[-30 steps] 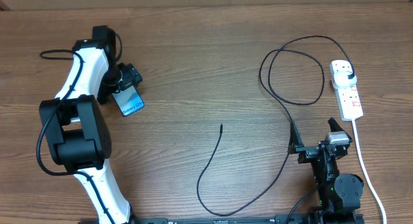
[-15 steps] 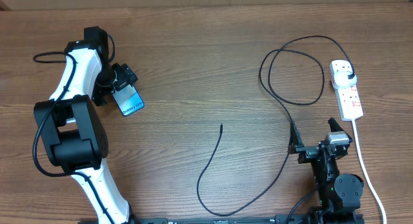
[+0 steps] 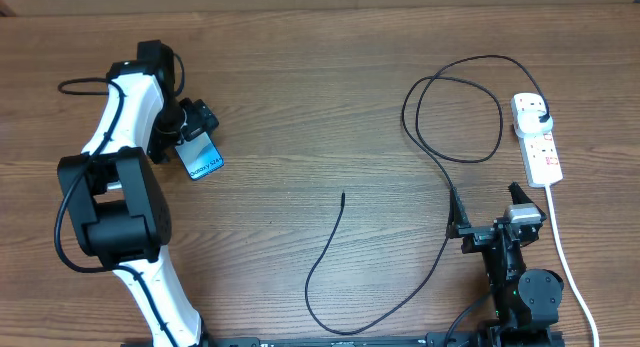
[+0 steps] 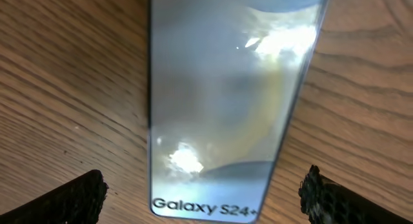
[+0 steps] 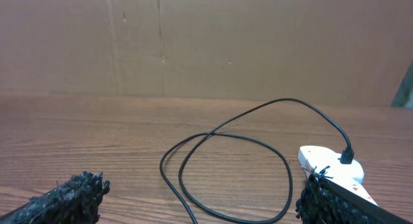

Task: Plug charger to phone and switch on socket

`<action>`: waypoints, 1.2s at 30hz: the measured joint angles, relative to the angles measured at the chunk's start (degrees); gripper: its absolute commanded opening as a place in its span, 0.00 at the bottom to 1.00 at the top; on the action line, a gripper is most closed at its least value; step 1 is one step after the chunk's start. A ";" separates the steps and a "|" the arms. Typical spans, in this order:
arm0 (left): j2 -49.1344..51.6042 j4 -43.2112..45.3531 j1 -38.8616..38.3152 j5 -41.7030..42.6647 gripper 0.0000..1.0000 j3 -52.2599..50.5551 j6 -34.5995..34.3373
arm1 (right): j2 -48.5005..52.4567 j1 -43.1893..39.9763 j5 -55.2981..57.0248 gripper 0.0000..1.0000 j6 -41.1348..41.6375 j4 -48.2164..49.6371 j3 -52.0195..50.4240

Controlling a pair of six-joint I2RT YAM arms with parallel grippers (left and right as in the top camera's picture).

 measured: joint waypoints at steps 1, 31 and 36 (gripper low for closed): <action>0.20 -0.48 -0.07 0.00 1.00 0.70 0.00 | 0.00 0.00 0.00 1.00 0.00 0.02 0.00; 6.34 -4.52 -0.63 0.00 1.00 6.80 0.15 | 0.00 0.02 0.00 1.00 0.00 0.00 0.00; 6.54 -4.48 -0.63 -0.33 1.00 6.80 0.17 | 0.00 0.00 0.02 1.00 0.00 0.02 0.00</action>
